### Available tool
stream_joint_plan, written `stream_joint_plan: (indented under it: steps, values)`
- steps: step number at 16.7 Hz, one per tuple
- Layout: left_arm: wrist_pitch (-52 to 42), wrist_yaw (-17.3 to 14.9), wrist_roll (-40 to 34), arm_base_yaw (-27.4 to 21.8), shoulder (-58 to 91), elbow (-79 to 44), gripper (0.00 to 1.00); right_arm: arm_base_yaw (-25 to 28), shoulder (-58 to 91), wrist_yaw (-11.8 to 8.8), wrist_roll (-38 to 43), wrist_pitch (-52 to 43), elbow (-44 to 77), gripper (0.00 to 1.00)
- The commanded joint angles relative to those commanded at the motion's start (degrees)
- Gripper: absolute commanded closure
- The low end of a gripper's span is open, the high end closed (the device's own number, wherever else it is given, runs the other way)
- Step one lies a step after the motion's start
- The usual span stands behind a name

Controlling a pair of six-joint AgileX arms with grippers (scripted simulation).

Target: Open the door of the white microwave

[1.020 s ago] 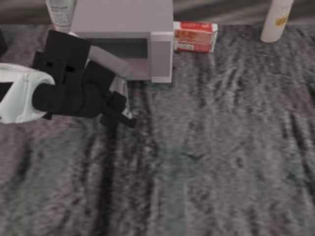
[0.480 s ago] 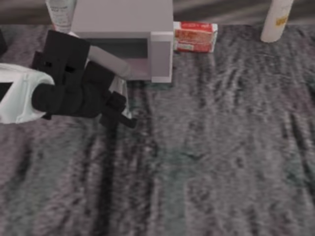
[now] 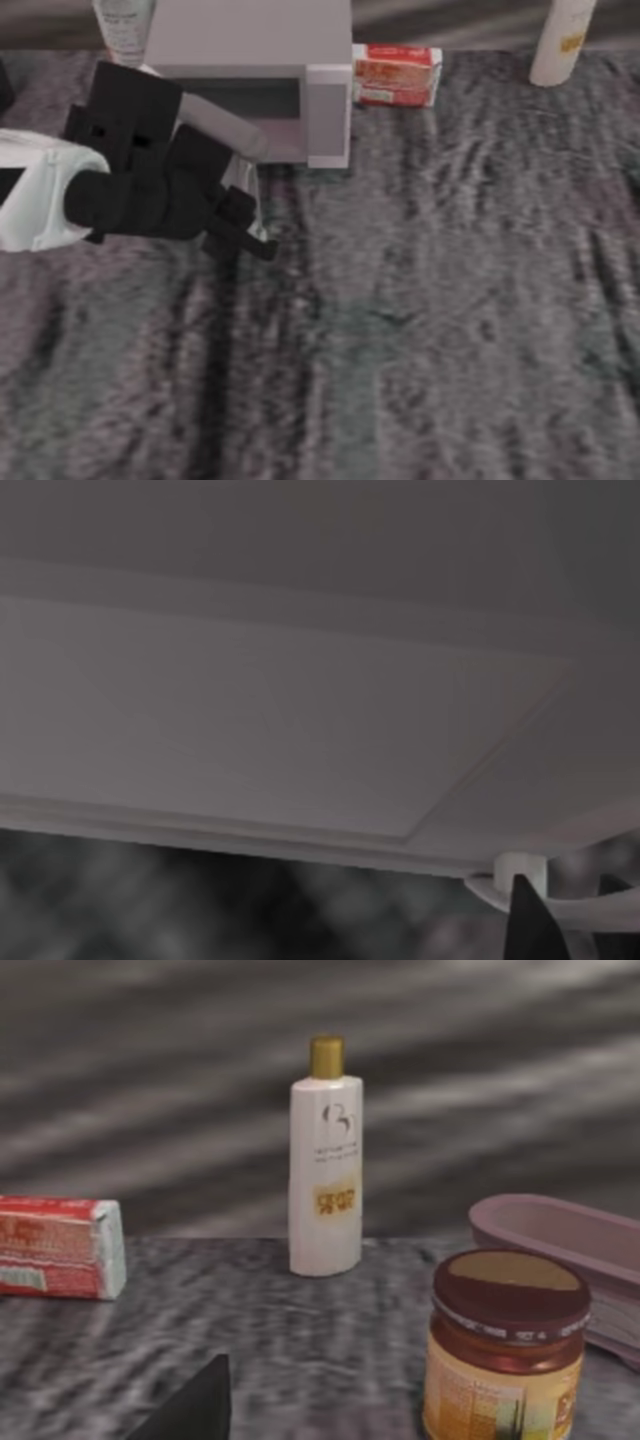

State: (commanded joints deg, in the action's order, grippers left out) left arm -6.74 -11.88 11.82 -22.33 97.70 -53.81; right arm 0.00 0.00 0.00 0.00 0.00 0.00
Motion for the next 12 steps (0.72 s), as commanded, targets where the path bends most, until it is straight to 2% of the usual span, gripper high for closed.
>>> stream_joint_plan:
  steps: [4, 12]
  values:
    - [-0.08, -0.5, -0.17, -0.34, 0.02, 0.07, 1.0, 0.0, 0.0, 0.0, 0.0, 0.0, 0.0, 0.0]
    - [-1.14, -3.52, 4.47, 2.07, -0.97, 0.9, 1.0, 0.0, 0.0, 0.0, 0.0, 0.0, 0.0, 0.0]
